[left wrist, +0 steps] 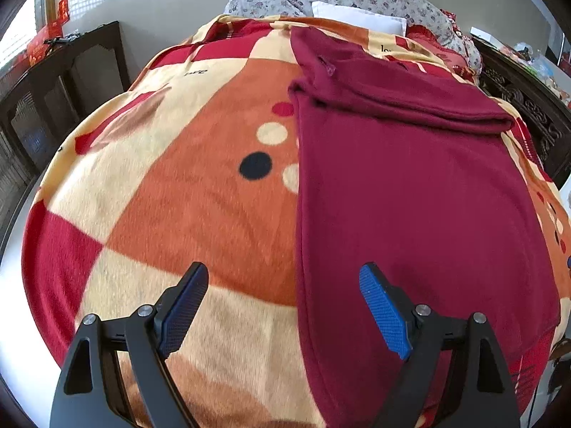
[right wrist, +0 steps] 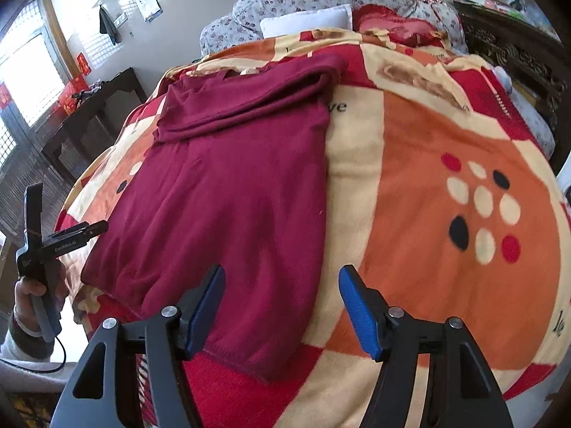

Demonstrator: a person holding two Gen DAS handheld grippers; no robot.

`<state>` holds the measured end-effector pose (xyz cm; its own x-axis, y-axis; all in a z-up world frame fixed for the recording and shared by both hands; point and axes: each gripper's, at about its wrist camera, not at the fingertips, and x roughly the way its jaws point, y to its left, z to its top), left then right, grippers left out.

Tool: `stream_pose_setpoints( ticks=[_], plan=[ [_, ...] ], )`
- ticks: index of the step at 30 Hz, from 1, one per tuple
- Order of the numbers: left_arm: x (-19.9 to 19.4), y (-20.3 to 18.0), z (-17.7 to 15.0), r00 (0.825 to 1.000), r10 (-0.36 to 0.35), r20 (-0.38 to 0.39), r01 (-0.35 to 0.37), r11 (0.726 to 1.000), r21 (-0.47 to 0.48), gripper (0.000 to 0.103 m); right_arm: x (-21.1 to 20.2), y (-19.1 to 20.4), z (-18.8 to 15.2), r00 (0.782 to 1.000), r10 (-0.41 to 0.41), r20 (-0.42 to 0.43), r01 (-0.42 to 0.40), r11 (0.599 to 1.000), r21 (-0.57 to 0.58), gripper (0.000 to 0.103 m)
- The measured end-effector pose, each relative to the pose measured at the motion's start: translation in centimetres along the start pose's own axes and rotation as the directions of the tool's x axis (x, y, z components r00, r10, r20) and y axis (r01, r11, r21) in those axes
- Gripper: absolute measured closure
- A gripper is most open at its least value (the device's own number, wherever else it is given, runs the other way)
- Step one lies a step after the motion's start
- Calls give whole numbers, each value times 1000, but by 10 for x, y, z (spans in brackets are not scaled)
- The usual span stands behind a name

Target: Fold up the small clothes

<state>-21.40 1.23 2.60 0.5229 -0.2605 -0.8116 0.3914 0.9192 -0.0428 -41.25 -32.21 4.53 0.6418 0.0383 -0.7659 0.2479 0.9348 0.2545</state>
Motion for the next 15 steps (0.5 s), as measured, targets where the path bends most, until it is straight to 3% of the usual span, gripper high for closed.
stream_pose_setpoints(
  ticks=[15],
  plan=[
    [5,0,-8,999,-13,-36,13,1000,5,17,7,-2,-8,1000,0,-24,0,1000,19,27]
  ],
)
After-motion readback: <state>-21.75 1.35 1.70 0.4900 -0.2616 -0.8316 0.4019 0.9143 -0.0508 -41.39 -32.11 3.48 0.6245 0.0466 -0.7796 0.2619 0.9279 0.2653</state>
